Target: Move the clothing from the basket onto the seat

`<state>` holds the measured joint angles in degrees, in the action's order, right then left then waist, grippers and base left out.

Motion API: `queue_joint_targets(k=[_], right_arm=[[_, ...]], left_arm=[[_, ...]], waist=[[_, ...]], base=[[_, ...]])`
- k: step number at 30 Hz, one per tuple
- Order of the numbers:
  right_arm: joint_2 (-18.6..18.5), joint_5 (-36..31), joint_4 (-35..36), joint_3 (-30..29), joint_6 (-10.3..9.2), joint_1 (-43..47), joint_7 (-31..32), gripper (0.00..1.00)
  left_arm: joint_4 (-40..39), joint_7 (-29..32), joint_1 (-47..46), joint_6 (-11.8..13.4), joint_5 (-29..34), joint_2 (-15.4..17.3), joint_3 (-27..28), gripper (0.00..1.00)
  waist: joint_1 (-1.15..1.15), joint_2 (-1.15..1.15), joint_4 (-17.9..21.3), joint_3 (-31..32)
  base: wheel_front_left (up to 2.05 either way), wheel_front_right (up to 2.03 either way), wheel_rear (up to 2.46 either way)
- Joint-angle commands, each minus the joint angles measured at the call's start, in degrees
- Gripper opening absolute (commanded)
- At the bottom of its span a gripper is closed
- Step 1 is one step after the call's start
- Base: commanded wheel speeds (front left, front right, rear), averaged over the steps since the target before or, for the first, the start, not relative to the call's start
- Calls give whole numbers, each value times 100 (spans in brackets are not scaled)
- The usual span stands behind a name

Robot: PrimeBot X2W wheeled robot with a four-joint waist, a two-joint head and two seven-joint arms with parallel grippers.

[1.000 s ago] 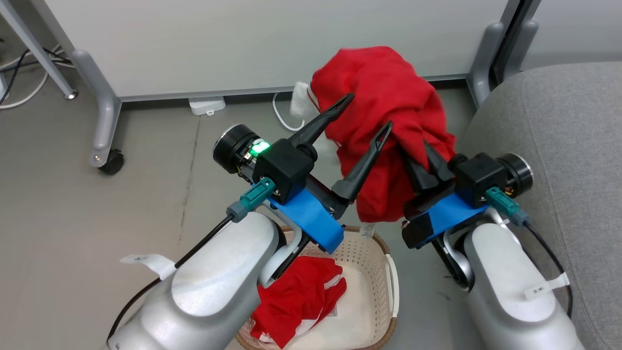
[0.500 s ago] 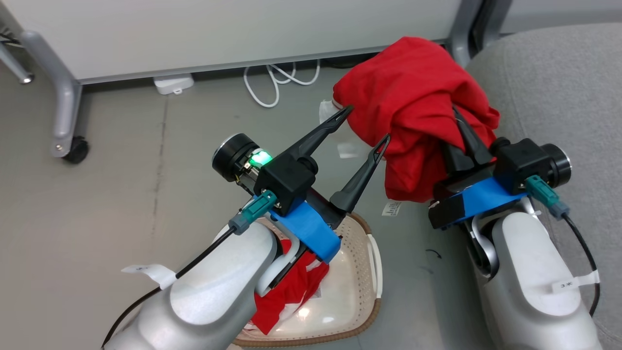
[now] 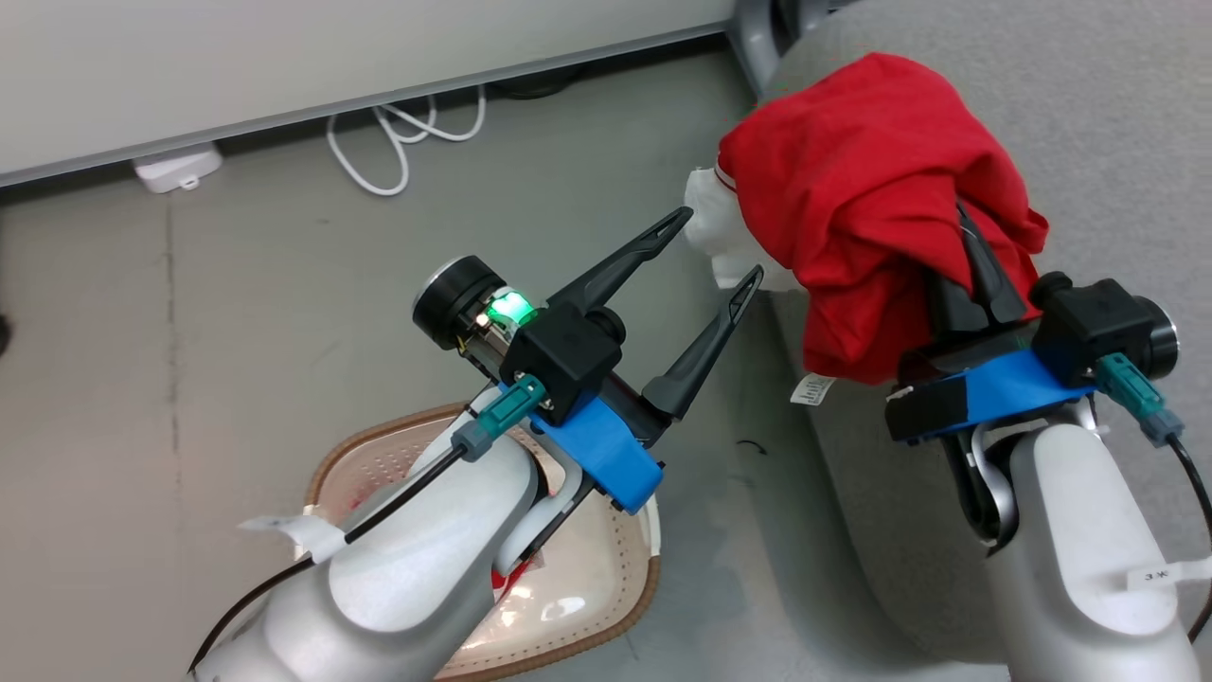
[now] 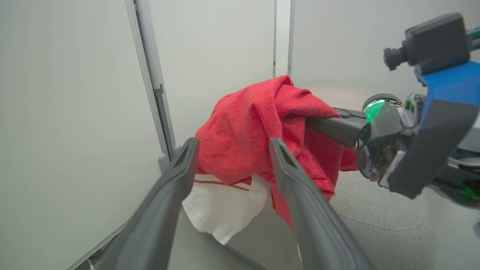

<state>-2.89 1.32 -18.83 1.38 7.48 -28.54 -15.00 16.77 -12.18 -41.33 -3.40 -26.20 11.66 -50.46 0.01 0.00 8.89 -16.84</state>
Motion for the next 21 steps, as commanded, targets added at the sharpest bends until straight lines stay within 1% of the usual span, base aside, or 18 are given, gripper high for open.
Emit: queue_joint_targets(k=[1,12,21], right_arm=[[1,4,50,-33,3,72,-28,0],[2,91,295,-335,3,376,-28,0],[1,133,513,-548,3,618,-28,0]], left_arm=[[-1,-4,-71,-7,24,22,4,100],[53,41,-87,-37,23,15,-147,100],[78,16,-113,-5,1,17,-197,100]], waist=[[-1,0,131,-46],[-1,0,657,-103],[-1,0,790,-119]], base=[[0,0,0],[0,0,0],[0,0,0]])
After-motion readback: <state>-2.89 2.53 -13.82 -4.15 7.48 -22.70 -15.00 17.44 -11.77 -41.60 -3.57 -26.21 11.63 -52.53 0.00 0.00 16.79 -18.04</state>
